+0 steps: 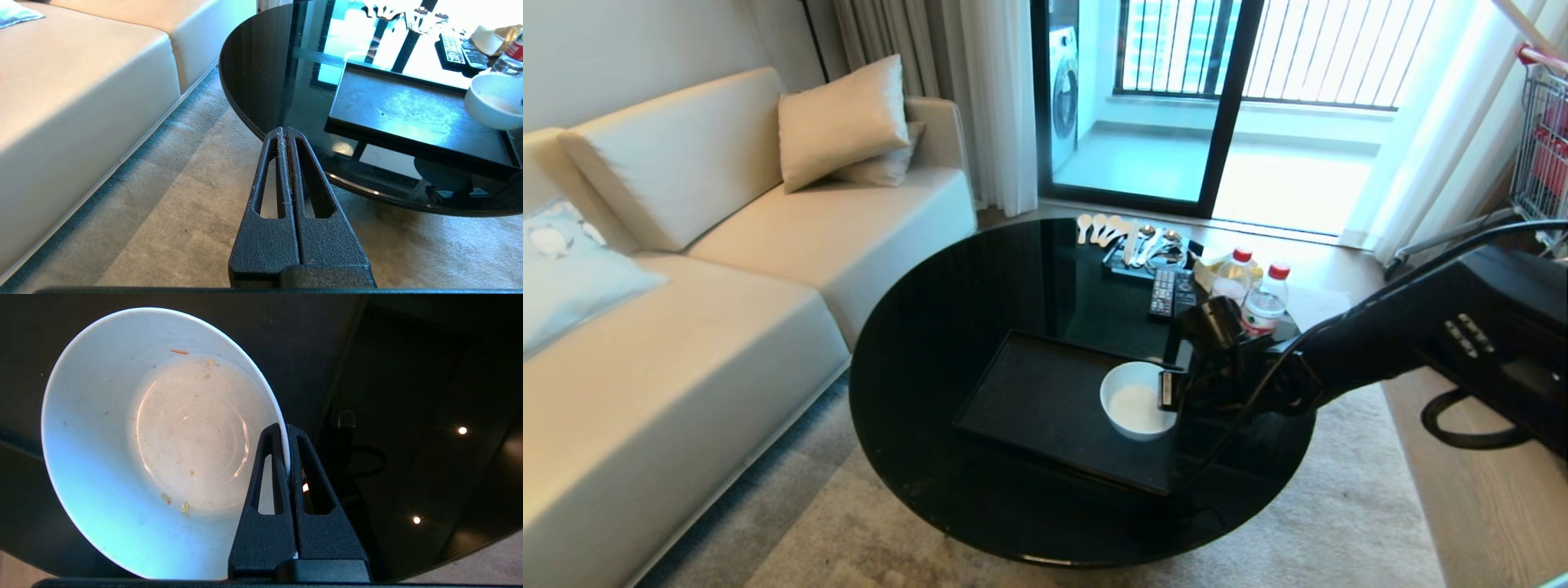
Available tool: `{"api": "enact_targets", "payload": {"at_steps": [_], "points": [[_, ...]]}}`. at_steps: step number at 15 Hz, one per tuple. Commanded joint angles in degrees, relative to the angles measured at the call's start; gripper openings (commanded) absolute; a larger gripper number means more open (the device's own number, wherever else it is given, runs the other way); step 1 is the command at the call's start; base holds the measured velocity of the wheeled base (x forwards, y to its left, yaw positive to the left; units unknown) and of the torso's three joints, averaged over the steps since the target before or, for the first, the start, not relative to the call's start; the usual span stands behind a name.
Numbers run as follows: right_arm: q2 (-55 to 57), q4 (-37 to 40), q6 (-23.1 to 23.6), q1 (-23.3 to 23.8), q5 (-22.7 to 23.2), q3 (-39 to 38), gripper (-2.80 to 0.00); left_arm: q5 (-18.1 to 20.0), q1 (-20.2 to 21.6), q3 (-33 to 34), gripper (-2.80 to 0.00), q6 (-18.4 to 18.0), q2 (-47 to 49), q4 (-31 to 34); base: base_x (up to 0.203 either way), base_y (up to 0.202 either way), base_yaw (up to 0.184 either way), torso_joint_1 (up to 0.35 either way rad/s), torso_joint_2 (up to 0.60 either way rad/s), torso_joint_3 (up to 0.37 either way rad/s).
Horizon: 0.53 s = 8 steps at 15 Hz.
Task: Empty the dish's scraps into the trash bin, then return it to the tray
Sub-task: Put the bowl back to the table
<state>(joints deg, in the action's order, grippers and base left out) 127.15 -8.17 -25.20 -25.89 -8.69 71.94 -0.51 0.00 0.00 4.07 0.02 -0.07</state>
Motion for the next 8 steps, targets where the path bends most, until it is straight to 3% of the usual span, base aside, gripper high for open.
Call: {"api": "enact_targets", "payload": {"at_steps": [1,5,8], "points": [[2.73,-0.43,-1.57,-1.07,-0.10,-0.21,-2.80,-0.02,0.00,0.00,-2.80,0.06,-0.02,-0.01,0.000,0.000,0.000,0.000,0.00,0.000],[4.73,-0.90,-3.01,-1.72,-0.37,0.17,-2.80,-0.02,0.00,0.00,-2.80,0.06,-0.02,-0.01,0.000,0.000,0.000,0.000,0.00,0.000],[7.87,-5.53,-3.33,-1.65,-1.26,0.47,-2.80,-0.02,0.00,0.00,-2.80,0.06,-0.02,-0.01,0.000,0.000,0.000,0.000,0.00,0.000]]}}
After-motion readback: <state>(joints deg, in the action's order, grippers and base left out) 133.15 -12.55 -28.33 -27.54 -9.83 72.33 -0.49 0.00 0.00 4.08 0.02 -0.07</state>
